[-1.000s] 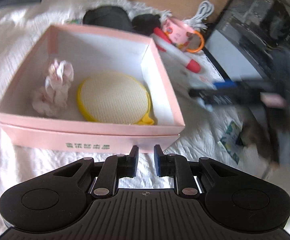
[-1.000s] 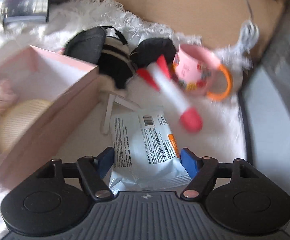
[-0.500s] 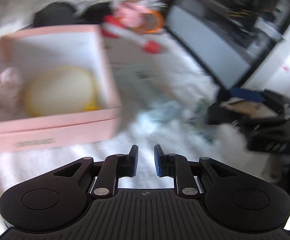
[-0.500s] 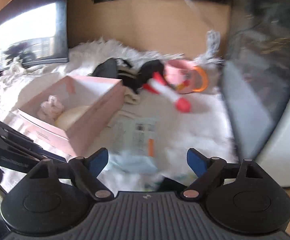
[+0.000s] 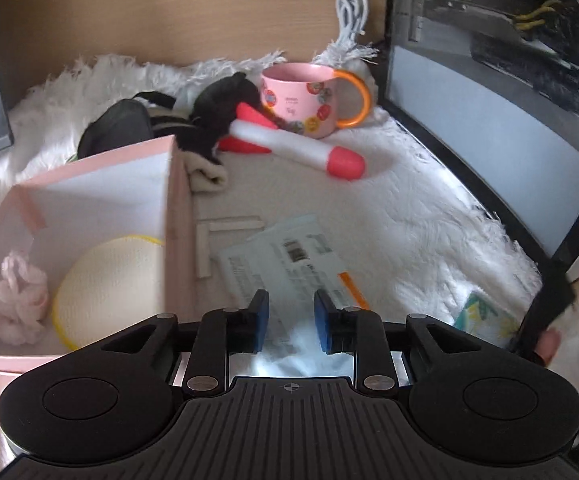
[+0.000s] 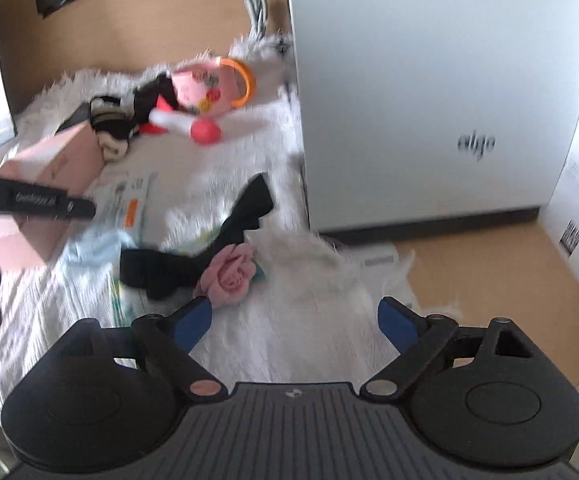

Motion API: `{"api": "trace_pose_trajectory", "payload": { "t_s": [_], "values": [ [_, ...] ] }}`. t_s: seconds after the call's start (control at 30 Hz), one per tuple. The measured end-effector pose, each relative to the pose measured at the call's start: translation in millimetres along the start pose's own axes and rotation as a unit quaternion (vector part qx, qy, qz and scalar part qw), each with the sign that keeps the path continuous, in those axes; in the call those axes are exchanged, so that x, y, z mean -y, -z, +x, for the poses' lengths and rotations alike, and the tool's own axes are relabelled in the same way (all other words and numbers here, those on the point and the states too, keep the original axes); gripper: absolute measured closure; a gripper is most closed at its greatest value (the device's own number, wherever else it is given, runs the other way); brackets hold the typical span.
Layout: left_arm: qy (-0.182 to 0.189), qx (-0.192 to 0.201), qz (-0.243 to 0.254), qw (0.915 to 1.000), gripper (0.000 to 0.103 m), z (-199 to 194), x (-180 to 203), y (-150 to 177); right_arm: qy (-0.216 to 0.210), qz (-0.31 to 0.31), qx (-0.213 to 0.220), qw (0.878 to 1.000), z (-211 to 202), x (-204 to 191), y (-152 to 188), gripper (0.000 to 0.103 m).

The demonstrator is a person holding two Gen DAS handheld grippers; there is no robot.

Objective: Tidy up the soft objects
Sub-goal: 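Grasp the white wipes packet by its end with the left tool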

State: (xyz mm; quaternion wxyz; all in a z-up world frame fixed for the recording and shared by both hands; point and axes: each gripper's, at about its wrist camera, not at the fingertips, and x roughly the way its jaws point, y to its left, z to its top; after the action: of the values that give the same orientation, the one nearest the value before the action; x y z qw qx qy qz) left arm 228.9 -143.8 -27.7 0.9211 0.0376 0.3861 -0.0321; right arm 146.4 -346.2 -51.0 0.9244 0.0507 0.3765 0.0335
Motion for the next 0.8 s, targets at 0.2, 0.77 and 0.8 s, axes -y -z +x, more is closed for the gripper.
{"api": "trace_pose_trajectory", "payload": {
  "t_s": [0.2,0.77,0.8],
  "values": [
    [-0.020,0.006,-0.009,0.9997,0.073,9.8,11.0,-1.2,-0.013,-0.047,0.010,0.999,1.8,4.9,15.5,0.006],
    [0.062,-0.032,-0.006,0.9976,0.020,23.2,8.6,-6.2,-0.022,-0.075,0.045,0.996,3.8,-0.3,28.6,0.000],
    [0.062,-0.030,-0.005,0.9976,0.020,22.9,10.8,-4.7,-0.023,-0.076,0.046,0.996,3.6,0.1,29.0,0.000]
  ]
}}
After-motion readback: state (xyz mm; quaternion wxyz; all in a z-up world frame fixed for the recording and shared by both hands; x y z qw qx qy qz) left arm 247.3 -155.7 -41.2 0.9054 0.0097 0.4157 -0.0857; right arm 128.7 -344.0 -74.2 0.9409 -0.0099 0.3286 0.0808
